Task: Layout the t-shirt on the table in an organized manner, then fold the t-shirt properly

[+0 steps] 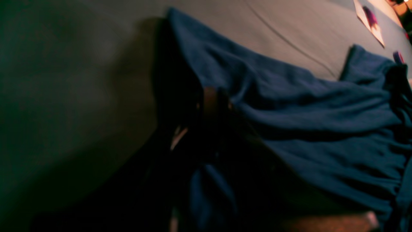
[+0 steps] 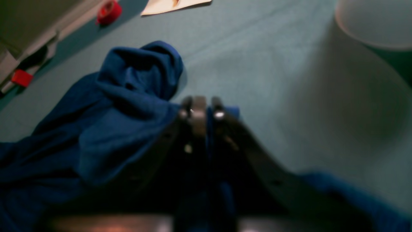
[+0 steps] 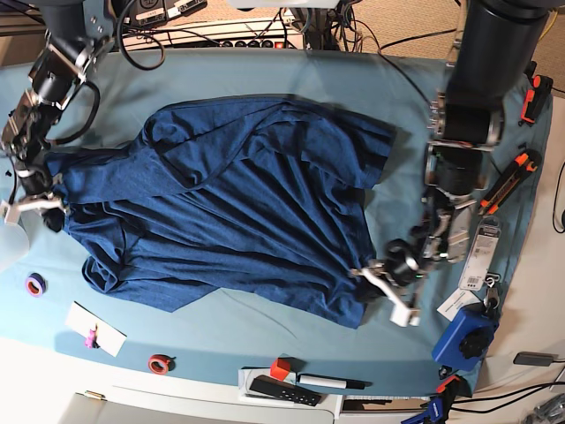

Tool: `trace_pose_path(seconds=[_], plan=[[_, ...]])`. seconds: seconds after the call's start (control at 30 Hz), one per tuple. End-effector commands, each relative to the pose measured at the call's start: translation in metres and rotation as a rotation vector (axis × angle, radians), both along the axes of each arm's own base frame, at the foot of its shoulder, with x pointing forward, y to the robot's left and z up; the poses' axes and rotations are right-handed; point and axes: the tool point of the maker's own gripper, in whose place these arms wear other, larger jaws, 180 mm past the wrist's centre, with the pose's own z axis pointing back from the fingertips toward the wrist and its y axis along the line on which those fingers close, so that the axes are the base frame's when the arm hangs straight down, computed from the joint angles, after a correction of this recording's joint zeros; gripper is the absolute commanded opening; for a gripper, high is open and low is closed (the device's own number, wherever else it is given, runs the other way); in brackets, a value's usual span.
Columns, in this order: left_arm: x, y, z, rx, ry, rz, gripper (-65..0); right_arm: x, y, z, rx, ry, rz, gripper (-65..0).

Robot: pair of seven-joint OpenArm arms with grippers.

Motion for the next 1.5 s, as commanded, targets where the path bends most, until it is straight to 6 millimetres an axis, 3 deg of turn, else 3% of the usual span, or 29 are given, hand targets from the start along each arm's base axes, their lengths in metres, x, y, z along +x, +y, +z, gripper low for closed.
trace_pose_path(seconds=[0.0, 0.2, 0.37, 0.4, 0.5, 0.53, 0.6, 0.7, 0.8, 0.9, 1.2, 1.47], plan=[[0.016, -0.009, 0.029, -0.030, -0.074, -0.007, -65.0, 0.005, -0.006, 0.025, -0.017, -0.064, 0.007, -65.0], [0.014, -0.043, 0.032, -0.039, -0.101, -0.050, -65.0, -0.028, 0.004, 0.019, -0.043, -0.016, 0.051, -65.0], [0.014, -0.058, 0.033, -0.053, -0.096, -0.042, -65.0, -0.048, 0.013, -0.001, -0.039, 0.064, 0.078, -65.0], [0.014, -0.059, 0.033, -0.048, -0.097, -0.044, -65.0, -0.051, 0.013, -0.004, -0.037, 0.071, 0.078, -62.8], [0.013, -0.061, 0.031, -0.018, -0.104, -0.059, -65.0, -0.059, 0.015, -0.009, 0.004, 0.089, 0.072, -39.9], [0.012, -0.061, 0.030, -0.013, -0.103, -0.062, -65.0, -0.061, 0.016, -0.008, 0.053, 0.077, 0.061, -36.5], [0.010, -0.060, 0.026, -0.013, -0.096, -0.061, -65.0, -0.067, 0.016, -0.001, 0.185, 0.009, 0.020, -36.2], [0.003, -0.059, 0.016, -0.012, -0.076, -0.058, -65.0, -0.086, 0.002, 0.014, 0.345, -0.139, -0.096, -36.2], [-0.005, -0.057, 0.003, -0.010, -0.051, -0.056, -65.0, -0.109, -0.013, 0.012, 0.396, -0.205, -0.201, -36.2], [-0.012, -0.056, -0.005, -0.010, -0.034, -0.056, -65.0, -0.122, -0.015, 0.005, 0.423, -0.229, -0.251, -36.2], [-0.014, -0.056, -0.008, -0.010, -0.028, -0.056, -65.0, -0.128, -0.009, -0.032, 0.524, -0.135, -0.401, -36.3], [-0.014, -0.056, -0.008, -0.010, -0.028, -0.056, -65.0, -0.123, -0.008, 0.000, 0.448, -0.200, -0.321, -36.3]])
